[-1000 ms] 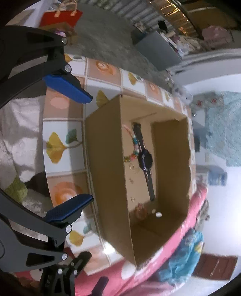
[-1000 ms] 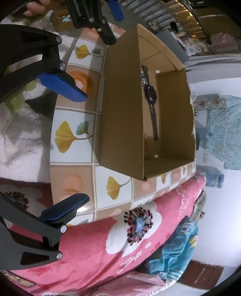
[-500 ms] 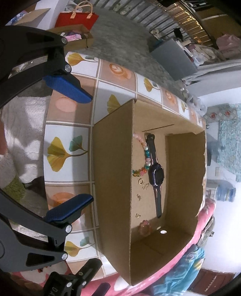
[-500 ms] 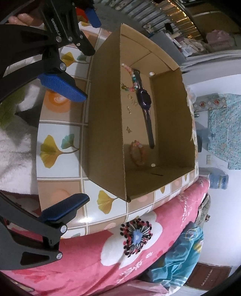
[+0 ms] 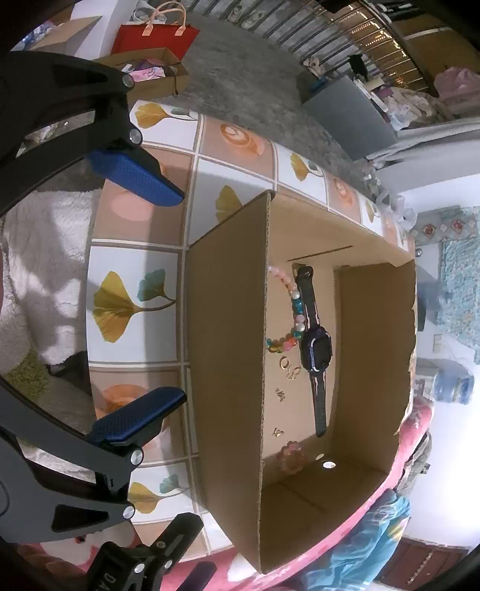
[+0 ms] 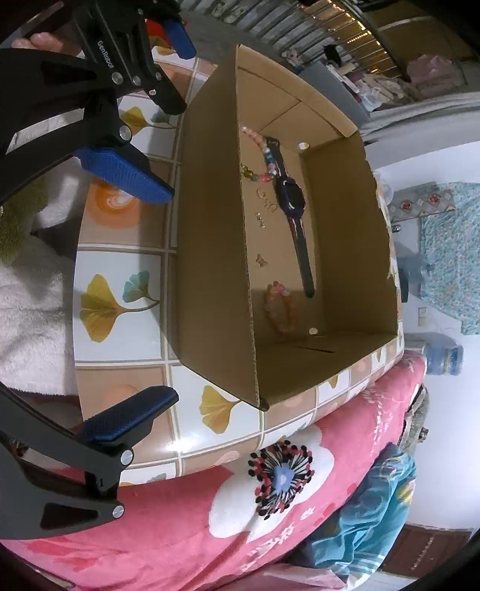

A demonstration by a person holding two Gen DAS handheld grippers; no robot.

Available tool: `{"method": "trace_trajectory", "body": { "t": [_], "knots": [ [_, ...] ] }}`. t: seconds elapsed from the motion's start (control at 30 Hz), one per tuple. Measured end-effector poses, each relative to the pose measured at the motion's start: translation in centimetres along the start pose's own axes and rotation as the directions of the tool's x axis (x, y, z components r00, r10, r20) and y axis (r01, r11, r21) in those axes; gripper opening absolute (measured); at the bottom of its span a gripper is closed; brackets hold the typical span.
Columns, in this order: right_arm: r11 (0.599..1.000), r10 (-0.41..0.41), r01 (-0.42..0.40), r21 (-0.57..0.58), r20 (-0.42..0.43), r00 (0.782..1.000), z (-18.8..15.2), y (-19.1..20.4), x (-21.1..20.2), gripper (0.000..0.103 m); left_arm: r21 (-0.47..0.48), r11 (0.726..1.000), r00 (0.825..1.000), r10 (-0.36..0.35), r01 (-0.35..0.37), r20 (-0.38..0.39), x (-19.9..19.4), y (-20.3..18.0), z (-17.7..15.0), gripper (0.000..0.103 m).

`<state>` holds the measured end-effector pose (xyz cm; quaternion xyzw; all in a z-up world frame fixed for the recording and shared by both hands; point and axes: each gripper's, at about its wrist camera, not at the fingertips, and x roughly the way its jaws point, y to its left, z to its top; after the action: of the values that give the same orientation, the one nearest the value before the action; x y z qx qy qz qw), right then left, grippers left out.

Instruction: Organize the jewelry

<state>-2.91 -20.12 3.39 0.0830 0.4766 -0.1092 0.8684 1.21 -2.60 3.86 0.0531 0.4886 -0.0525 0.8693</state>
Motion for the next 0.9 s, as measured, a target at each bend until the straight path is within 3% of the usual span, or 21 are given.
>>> {"method": "trace_trajectory", "body": {
  "t": [0.9],
  "knots": [
    [1.0,0.009,-0.008,0.007,-0.007,1.0,-0.04,0.03,0.22,0.096,0.017,1.0,1.0,-0.005,0.005,-0.009,0.31,-0.89,0.15,0.095]
  ]
}}
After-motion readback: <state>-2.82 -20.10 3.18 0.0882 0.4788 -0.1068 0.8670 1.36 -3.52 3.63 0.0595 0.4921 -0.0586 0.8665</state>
